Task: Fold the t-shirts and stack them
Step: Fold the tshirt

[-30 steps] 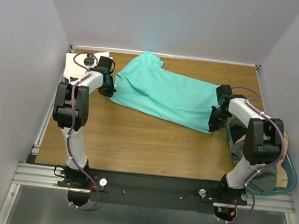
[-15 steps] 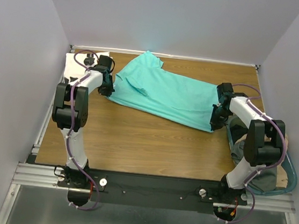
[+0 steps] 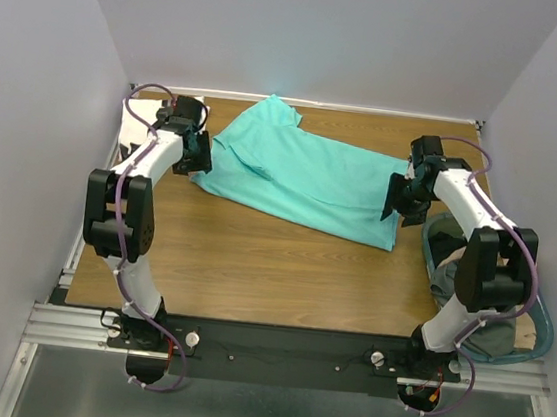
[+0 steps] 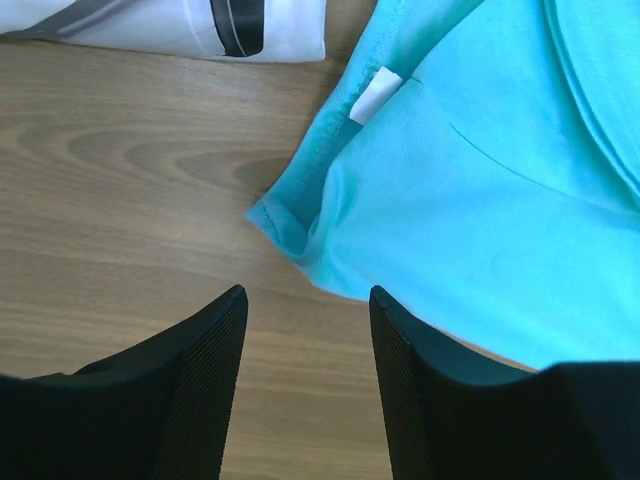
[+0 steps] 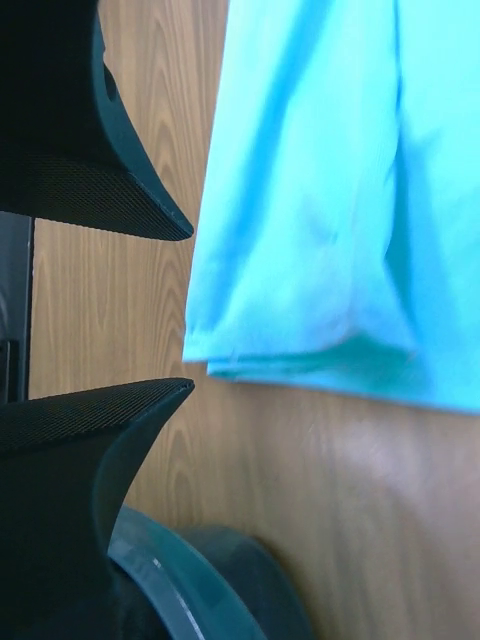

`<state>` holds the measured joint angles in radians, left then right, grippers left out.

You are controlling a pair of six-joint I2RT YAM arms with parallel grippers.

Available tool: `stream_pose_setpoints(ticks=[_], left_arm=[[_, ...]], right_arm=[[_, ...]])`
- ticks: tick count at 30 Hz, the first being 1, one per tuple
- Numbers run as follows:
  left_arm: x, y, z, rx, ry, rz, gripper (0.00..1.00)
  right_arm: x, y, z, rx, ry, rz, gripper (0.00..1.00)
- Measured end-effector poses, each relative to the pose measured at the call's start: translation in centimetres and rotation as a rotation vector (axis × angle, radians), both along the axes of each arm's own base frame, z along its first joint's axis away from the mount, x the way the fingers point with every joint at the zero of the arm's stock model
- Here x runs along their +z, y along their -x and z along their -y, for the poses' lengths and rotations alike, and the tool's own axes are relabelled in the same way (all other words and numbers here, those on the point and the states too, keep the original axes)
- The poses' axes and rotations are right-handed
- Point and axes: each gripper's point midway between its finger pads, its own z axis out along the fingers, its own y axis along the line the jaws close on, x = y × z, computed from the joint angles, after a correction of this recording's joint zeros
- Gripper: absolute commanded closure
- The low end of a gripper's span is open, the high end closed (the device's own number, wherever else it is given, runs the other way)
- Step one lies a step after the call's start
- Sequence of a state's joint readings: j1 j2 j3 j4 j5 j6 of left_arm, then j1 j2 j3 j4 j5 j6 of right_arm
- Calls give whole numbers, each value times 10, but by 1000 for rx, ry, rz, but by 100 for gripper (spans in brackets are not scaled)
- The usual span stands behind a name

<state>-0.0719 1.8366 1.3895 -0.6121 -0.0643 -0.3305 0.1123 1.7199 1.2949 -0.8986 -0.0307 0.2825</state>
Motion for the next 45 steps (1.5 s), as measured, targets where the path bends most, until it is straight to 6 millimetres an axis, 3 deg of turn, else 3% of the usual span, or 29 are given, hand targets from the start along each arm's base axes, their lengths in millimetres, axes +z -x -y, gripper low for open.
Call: stream_pose_setpoints(ticks=[4, 9, 15, 20, 22, 25, 31, 35, 45], left_arm=[[21, 0, 3, 7, 14, 38, 38], [36, -10, 29, -31, 110, 95, 38], [41, -33, 102, -173, 225, 121, 38], [21, -47, 173, -300, 260, 91, 38], [9, -46, 185, -318, 259, 60, 38], [-3, -40, 181, -300, 245, 15, 38], [-9, -41, 162, -242, 207, 7, 38], [-14, -24, 151, -205, 193, -19, 37], [-12, -37, 156, -207, 213, 28, 37]], right_arm=[[15, -15, -14, 27, -76, 56, 34], [16, -22, -32, 61, -168, 74, 34], [-1, -30, -44, 78, -226, 54, 34], [-9, -33, -47, 82, -240, 47, 34], [-8, -35, -47, 83, -242, 52, 34], [-8, -36, -47, 84, -243, 60, 34], [-8, -38, -48, 84, -243, 65, 34], [-11, -36, -47, 83, -243, 59, 33], [-11, -36, -48, 76, -246, 58, 33]])
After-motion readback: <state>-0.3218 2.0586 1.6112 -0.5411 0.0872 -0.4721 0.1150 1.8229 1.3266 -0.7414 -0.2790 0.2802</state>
